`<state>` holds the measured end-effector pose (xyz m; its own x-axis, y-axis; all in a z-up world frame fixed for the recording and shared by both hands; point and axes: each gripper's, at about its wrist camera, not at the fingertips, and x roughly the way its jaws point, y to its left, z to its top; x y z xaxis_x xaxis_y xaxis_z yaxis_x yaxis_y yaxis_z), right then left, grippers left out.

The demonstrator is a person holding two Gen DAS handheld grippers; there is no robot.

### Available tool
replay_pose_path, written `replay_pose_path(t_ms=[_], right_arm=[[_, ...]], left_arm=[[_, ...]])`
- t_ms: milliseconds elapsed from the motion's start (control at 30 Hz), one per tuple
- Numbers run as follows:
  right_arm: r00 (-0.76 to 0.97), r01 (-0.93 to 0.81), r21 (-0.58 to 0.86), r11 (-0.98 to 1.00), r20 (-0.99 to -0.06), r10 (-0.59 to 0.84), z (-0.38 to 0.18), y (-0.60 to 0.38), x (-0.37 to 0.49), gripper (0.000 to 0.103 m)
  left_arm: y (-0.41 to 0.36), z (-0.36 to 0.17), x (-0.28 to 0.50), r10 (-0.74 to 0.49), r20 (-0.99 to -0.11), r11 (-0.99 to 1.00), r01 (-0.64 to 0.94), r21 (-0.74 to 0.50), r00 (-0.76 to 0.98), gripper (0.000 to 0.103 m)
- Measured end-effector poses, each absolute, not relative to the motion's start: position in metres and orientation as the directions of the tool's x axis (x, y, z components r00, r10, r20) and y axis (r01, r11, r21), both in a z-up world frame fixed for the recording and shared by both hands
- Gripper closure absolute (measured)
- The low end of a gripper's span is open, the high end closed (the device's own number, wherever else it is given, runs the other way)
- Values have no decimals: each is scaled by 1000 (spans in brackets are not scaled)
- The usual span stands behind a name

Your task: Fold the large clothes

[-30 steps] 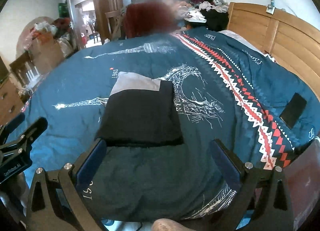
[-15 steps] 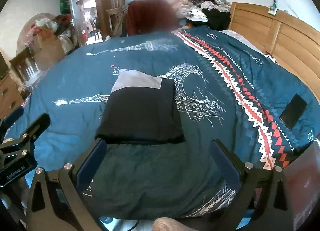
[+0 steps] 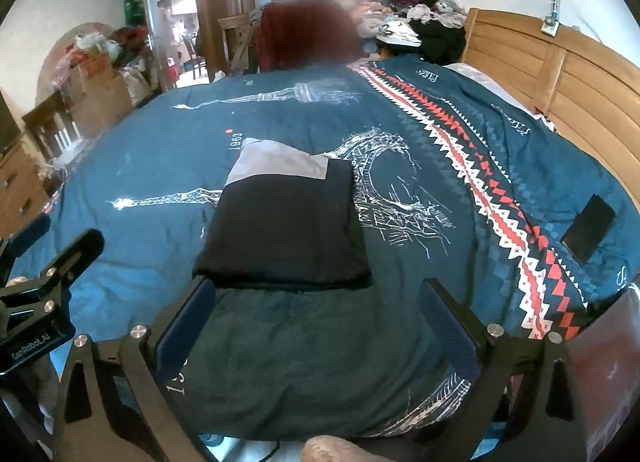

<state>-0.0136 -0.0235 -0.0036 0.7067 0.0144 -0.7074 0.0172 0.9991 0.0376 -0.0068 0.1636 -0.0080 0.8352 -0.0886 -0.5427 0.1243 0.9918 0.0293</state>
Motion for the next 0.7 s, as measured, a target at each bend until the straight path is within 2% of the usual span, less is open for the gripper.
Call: replay_pose_path(t_ms=[333,700], right_arm=[[745,-23,32,999,-666,38,10,-19,-16,0],[733,-40,45,998,-678,60,11,-12,-15,0]], left_arm=[[168,0,-7,-57,-514,996,86,33,856,0],[176,2,-8,-46,-495,998,63,18,868,0]])
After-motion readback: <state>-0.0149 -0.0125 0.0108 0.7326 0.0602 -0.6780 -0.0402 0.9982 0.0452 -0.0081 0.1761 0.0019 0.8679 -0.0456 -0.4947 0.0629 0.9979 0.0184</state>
